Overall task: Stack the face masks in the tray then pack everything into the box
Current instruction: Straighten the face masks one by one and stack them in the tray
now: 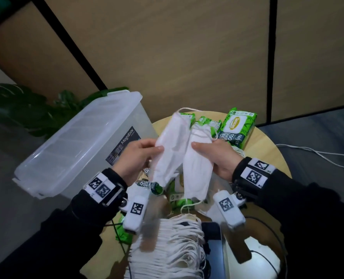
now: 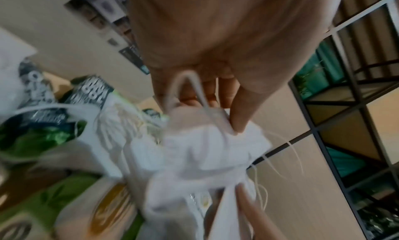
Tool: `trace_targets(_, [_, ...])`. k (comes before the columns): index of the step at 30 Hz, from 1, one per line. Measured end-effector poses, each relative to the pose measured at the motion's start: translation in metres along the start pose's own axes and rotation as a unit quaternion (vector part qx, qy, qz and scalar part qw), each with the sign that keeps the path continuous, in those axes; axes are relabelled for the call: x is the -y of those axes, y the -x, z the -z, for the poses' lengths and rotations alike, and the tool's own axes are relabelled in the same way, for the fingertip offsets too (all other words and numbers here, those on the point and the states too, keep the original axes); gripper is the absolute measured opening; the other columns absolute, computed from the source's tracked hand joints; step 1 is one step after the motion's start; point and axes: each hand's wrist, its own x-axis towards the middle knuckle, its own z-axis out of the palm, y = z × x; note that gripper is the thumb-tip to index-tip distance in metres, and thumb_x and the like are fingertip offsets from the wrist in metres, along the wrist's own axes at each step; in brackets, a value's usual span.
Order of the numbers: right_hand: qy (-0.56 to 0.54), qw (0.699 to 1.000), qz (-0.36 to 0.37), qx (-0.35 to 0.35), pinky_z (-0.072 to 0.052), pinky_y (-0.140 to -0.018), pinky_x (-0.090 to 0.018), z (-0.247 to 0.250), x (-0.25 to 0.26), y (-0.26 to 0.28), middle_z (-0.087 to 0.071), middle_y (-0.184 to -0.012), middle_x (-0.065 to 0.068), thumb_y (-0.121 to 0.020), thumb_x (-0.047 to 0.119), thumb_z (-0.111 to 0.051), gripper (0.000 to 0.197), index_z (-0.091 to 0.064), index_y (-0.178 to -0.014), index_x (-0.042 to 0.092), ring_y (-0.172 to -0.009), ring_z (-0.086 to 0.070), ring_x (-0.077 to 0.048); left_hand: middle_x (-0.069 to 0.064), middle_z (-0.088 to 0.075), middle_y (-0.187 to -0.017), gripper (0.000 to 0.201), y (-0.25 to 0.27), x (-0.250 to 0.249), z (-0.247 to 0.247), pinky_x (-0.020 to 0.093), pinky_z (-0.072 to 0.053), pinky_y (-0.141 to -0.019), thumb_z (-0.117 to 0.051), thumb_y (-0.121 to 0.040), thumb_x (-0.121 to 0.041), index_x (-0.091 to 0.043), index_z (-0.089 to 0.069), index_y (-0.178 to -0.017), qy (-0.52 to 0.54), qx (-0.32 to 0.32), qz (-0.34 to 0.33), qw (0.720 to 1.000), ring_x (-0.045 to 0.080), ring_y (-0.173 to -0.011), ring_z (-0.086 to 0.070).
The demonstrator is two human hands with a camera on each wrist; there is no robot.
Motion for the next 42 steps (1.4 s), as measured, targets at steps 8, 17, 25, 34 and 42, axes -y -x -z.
trace_targets(8, [0.125, 0.985, -0.106, 0.057, -0.055, -0.079, -0.045, -0.014, -0.004, 0.000, -0.068, -0.096, -0.017, -0.075, -0.008, -0.068, 0.031, -0.069, -0.105, -0.005, -0.087, -0.066, -0.032, -0.001, -0.071, -0.083, 0.012, 0.017, -0.044, 0.008, 0.019, -0.053, -0.073, -0.065, -0.081, -0.005, -0.005, -0.068, -0.092, -0.112, 0.142, -0.166, 0.969, 0.010, -0.077, -0.066])
trace_targets(17, [0.066, 0.989, -0.017, 0.133, -0.054, -0.056, -0.019, 0.003, 0.008, 0.016, -0.075, -0.073, -0.002, -0.097, 0.028, -0.068, 0.022, -0.073, -0.100, 0.007, -0.061, -0.070, -0.012, -0.008, -0.055, -0.090, 0.016, 0.012, -0.036, -0.017, 0.029, -0.044, -0.074, -0.063, -0.094, -0.036, -0.021, -0.067, -0.090, -0.501, 0.181, -0.345, 0.772, 0.009, -0.080, -0.054])
trace_targets(25, [0.235, 0.955, -0.010, 0.180, -0.056, -0.080, -0.039, 0.000, -0.003, 0.015, -0.076, -0.103, -0.021, -0.085, 0.006, -0.078, 0.026, -0.073, -0.109, -0.001, -0.085, -0.070, -0.031, -0.011, -0.069, -0.090, 0.028, 0.008, -0.030, -0.003, 0.033, -0.051, -0.075, -0.074, -0.088, -0.054, -0.032, -0.061, -0.096, -0.519, 0.140, -0.235, 0.810, 0.008, -0.082, -0.063])
trace_targets(34, [0.265, 0.941, 0.004, 0.211, -0.051, -0.059, -0.017, 0.006, -0.003, 0.018, -0.076, -0.076, 0.001, -0.079, 0.005, -0.086, 0.017, -0.072, -0.084, 0.012, -0.069, -0.071, -0.011, -0.001, -0.070, -0.069, 0.016, 0.009, -0.033, 0.036, 0.016, -0.043, -0.051, -0.088, -0.072, -0.024, -0.014, -0.078, -0.080, -0.285, 0.120, -0.105, 0.945, 0.008, -0.058, -0.058])
trace_targets(42, [0.250, 0.928, -0.019, 0.275, -0.055, -0.087, -0.038, -0.003, -0.015, 0.015, -0.074, -0.104, -0.014, -0.080, -0.002, -0.077, 0.031, -0.071, -0.109, 0.008, -0.092, -0.069, -0.025, -0.004, -0.073, -0.077, 0.014, 0.020, -0.012, 0.002, 0.041, -0.052, -0.065, -0.088, -0.078, -0.033, -0.025, -0.080, -0.086, -0.397, 0.128, -0.242, 0.876, 0.017, -0.069, -0.064])
